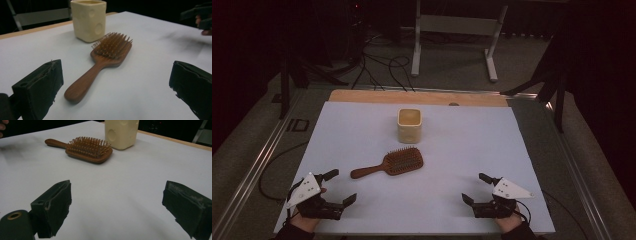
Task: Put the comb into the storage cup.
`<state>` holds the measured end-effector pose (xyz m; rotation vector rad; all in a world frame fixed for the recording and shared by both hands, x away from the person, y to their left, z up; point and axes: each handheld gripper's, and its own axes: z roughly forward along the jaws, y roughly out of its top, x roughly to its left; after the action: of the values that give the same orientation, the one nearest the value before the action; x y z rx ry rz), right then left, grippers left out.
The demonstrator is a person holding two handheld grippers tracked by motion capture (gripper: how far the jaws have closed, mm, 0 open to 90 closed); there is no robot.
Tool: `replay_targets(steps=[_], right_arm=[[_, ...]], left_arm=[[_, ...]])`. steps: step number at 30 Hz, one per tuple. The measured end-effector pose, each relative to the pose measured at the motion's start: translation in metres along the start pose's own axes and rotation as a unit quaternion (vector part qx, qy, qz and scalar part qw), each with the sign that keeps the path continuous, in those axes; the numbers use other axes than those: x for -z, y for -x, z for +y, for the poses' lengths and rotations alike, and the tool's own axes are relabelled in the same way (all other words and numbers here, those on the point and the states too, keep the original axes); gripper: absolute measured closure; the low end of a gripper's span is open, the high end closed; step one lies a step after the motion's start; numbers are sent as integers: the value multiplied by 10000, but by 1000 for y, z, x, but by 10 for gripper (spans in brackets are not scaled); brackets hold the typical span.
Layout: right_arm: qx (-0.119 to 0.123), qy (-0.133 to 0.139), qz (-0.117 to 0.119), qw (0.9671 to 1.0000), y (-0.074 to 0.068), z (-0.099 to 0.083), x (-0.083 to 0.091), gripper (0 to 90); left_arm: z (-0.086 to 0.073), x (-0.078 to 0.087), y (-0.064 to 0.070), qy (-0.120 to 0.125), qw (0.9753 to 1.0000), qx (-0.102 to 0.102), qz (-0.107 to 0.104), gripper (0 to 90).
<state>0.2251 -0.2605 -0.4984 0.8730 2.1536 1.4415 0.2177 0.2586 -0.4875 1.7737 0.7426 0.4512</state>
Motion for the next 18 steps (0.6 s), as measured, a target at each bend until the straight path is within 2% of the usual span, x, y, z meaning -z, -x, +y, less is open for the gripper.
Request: replay_targets(steps=[2,6,9,13,18], right_arm=[[4,8,18,10000,-1,0,-1,86],[13,39,-13,10000,-3,3,0,86],[28,67,-24,10000,-3,3,0,86],[-31,91,-15,10000,-3,3,1,86],[-17,112,7,9999,-3,3,2,86]], left_arm=[[1,-1,-1,10,10000,17,-3,0],[7,-4,-4,-138,9998,37,-101,0],[12,-5,-4,-187,9997,-24,-123,0],[26,-4,-7,-321,9991,-171,-216,0],[39,-4,-12,-343,9989,-274,-188,0]])
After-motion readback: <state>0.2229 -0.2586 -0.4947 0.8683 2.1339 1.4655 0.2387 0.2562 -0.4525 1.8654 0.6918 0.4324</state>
